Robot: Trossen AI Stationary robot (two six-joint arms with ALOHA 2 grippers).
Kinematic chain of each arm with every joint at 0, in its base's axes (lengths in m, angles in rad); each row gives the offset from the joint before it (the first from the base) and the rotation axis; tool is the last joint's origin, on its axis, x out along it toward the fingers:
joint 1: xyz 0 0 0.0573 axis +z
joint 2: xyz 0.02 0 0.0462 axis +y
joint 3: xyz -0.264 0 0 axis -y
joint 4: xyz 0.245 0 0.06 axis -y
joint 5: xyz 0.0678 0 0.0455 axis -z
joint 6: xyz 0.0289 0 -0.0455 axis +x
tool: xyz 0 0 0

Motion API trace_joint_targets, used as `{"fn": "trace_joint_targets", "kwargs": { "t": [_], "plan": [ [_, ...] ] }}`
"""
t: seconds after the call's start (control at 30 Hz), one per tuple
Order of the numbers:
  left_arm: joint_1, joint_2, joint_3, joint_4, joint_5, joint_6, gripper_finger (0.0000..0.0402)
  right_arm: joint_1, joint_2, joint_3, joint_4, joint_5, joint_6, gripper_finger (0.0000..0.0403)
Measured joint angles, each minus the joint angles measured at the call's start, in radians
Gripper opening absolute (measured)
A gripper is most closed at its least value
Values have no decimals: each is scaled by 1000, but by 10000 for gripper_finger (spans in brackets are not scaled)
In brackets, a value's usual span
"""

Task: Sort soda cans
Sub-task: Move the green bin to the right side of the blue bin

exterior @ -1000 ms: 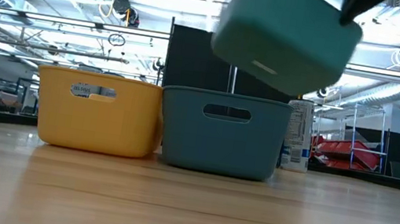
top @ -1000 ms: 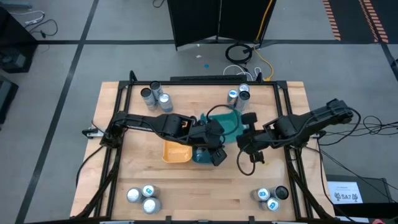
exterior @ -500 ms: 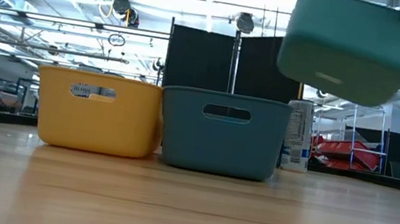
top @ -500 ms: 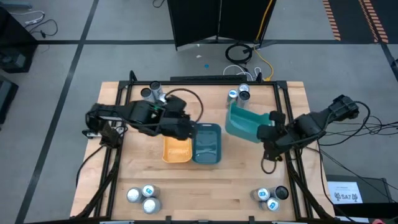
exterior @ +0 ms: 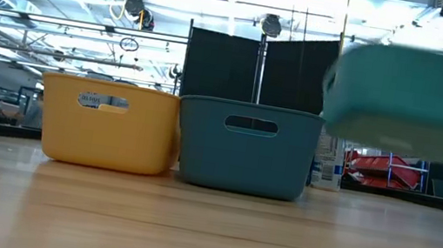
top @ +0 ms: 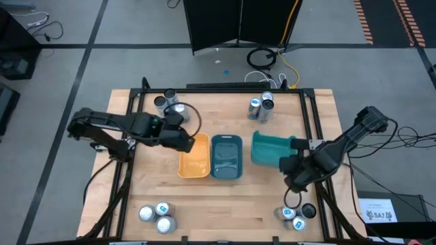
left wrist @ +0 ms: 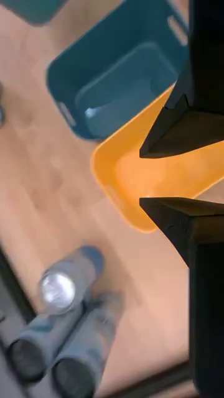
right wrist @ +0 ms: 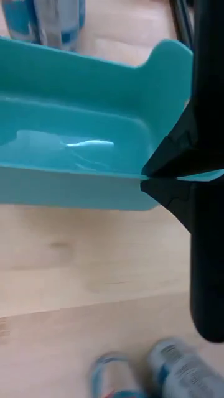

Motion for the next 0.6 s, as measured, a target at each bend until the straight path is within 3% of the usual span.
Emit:
{"fn": "trace_joint_targets", "kwargs": {
  "t": [0.17, 0.27, 0.6],
  "plan": [
    [19, -169, -224, 180, 30, 5, 122, 0, 75, -42, 17, -36, -80, 0],
    [27, -247, -325, 252, 64, 7, 122, 0, 109, -57, 42, -55, -224, 0],
    [30, -326, -472, 326, 123, -1, 122, -25, 133, -78, -46, -53, -761, 0]
  ]
}}
